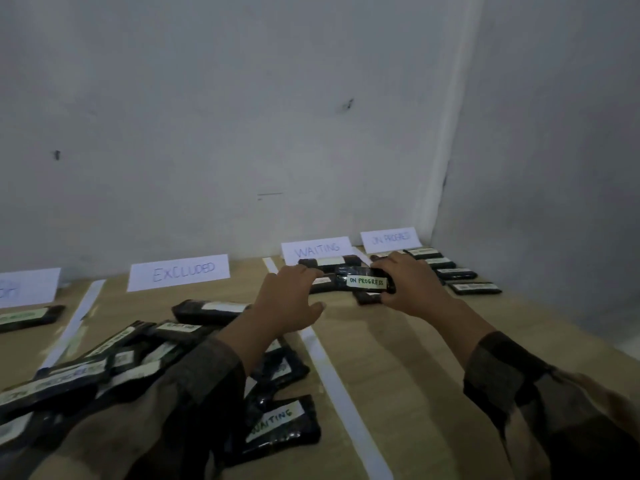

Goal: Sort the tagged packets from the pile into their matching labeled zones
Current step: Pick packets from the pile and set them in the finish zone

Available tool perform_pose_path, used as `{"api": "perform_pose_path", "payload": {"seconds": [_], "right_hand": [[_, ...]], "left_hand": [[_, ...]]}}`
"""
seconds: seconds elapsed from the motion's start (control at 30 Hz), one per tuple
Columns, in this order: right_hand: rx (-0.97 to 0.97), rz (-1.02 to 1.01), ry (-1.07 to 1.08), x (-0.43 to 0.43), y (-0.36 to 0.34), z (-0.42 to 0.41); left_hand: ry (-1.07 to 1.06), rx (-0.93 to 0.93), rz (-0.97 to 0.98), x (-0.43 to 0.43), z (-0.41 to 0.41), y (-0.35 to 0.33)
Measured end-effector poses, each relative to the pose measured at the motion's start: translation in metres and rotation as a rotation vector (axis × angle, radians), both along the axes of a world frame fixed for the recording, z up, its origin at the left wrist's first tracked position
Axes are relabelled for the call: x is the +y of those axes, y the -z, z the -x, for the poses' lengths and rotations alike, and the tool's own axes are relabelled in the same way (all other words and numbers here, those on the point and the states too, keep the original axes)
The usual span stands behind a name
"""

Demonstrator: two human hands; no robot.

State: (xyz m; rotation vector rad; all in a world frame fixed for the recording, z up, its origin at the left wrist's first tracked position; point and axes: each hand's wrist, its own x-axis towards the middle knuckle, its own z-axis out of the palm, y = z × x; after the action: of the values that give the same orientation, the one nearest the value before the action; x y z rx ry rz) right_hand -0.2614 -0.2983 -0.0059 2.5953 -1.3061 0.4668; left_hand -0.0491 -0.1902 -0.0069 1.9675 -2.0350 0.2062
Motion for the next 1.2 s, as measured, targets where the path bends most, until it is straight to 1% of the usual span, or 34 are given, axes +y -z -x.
{"api": "perform_pose_path", "payload": {"seconds": [0.17,0.3,0.47,0.57,0.7,0.83,1.0,1.2], "right_hand": [[0.024,-0.024,0.095,-0.023,0.008,0.054],[0.018,-0.042,0.143,-0.04,0.014,0.091],[0.078,-0.08,0.223,-0.063,0.02,0.125],[0.064,-0.119,0.241,-0.08,0.026,0.139],[0.049,-0.169,0.226,-0.099,0.033,0.146],[0.047,-0.176,0.205,-0.118,0.039,0.143],[0.08,-0.239,0.201,-0.136,0.048,0.134],[0.145,-0.285,0.209,-0.146,0.056,0.131]], "left_hand": [[0.083,-0.013,-0.007,-0.034,0.052,0.007],[0.125,0.034,-0.025,-0.055,0.089,0.015],[0.16,0.056,-0.062,-0.077,0.125,0.028],[0.173,0.08,-0.088,-0.087,0.139,0.04],[0.178,0.105,-0.139,-0.093,0.15,0.053],[0.18,0.116,-0.137,-0.098,0.15,0.066],[0.174,0.102,-0.194,-0.107,0.144,0.075],[0.184,0.08,-0.192,-0.113,0.142,0.078]]}}
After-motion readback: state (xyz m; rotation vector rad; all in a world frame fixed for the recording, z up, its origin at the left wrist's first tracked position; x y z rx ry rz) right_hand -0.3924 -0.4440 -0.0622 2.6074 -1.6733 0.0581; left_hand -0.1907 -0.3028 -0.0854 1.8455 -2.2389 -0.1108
